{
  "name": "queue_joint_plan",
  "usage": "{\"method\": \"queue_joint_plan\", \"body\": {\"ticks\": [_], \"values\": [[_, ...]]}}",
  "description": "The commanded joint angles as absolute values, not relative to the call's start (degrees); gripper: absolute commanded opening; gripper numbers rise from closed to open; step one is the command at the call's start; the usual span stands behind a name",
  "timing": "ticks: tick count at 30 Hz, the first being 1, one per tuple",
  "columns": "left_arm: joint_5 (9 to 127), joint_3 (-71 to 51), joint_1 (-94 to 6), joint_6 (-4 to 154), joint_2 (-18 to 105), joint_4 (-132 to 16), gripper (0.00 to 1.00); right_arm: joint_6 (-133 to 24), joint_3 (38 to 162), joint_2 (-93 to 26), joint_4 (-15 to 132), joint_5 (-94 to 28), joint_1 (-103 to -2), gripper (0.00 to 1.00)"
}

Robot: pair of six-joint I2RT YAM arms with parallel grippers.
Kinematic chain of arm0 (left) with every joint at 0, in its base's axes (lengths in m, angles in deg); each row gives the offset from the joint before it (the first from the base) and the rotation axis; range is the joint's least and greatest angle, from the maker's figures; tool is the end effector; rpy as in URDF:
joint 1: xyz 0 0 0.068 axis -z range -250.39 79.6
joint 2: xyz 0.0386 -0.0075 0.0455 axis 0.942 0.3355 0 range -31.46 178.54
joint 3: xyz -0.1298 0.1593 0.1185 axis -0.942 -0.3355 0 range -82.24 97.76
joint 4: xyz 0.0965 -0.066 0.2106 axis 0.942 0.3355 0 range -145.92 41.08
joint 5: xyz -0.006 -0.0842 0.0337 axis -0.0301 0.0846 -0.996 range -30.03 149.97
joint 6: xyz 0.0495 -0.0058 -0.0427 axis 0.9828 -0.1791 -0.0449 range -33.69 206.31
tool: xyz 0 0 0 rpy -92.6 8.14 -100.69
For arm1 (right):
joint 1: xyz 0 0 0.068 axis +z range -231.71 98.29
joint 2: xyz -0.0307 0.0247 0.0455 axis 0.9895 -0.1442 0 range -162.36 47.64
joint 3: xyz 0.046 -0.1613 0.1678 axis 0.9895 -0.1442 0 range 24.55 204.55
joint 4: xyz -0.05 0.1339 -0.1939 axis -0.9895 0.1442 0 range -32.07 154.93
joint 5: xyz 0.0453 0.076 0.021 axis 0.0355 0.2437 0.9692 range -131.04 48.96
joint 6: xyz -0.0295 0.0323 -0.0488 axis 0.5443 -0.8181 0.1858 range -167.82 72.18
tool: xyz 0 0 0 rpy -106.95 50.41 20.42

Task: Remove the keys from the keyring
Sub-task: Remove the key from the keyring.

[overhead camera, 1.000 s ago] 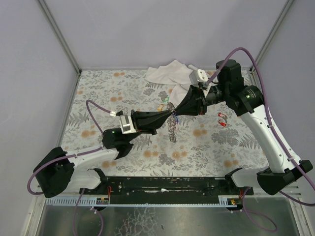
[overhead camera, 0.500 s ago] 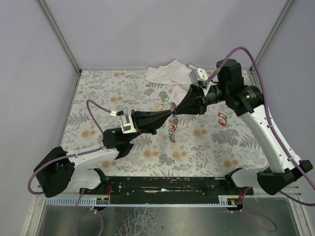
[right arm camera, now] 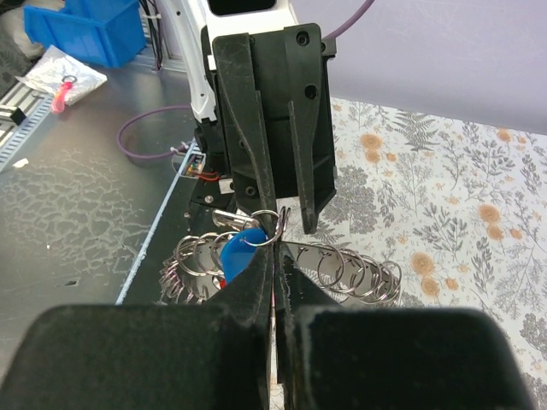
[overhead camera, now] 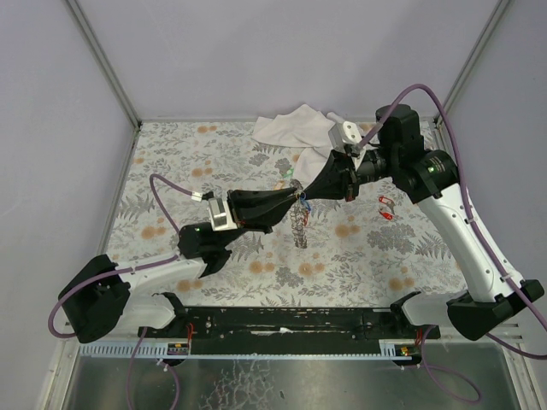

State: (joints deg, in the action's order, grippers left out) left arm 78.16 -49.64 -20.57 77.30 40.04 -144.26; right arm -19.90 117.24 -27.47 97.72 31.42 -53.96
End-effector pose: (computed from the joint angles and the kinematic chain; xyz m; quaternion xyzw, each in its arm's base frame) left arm 0.1419 -0.1932 0.3288 0.2583 0.2691 -0.5027 0.7798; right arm 0.1886 0.1549 0.4236 -0.6041 0.4382 0.4899 0.4506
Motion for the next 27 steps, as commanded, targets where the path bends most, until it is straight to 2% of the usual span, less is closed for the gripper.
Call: {"method": "queue_joint_plan", "body": {"ticks": [1, 8, 17, 21, 27], "values": [[76.6, -51.3, -20.4, 76.4, 38.7, -148.1, 0.22, -17.4, 116.6, -26.2, 98.1, 28.5, -53.5, 0.00], [73.8, -55.2, -20.7, 76.6, 36.3, -148.0, 0.39, -16.7, 114.3, -26.0, 97.4, 26.2, -53.5, 0.00], [69.9, -59.4, -21.3, 76.7, 30.1, -142.8, 0.51, -15.8, 112.3, -26.1, 97.0, 23.3, -53.5, 0.00], [64.0, -59.8, -21.3, 69.3, 24.0, -129.7, 0.53, -14.6, 111.0, -25.9, 96.9, 19.4, -53.5, 0.00], [55.5, -50.8, -21.2, 54.0, 16.7, -92.6, 0.50, -13.9, 108.1, -25.7, 95.5, 14.2, -53.1, 0.00]]}}
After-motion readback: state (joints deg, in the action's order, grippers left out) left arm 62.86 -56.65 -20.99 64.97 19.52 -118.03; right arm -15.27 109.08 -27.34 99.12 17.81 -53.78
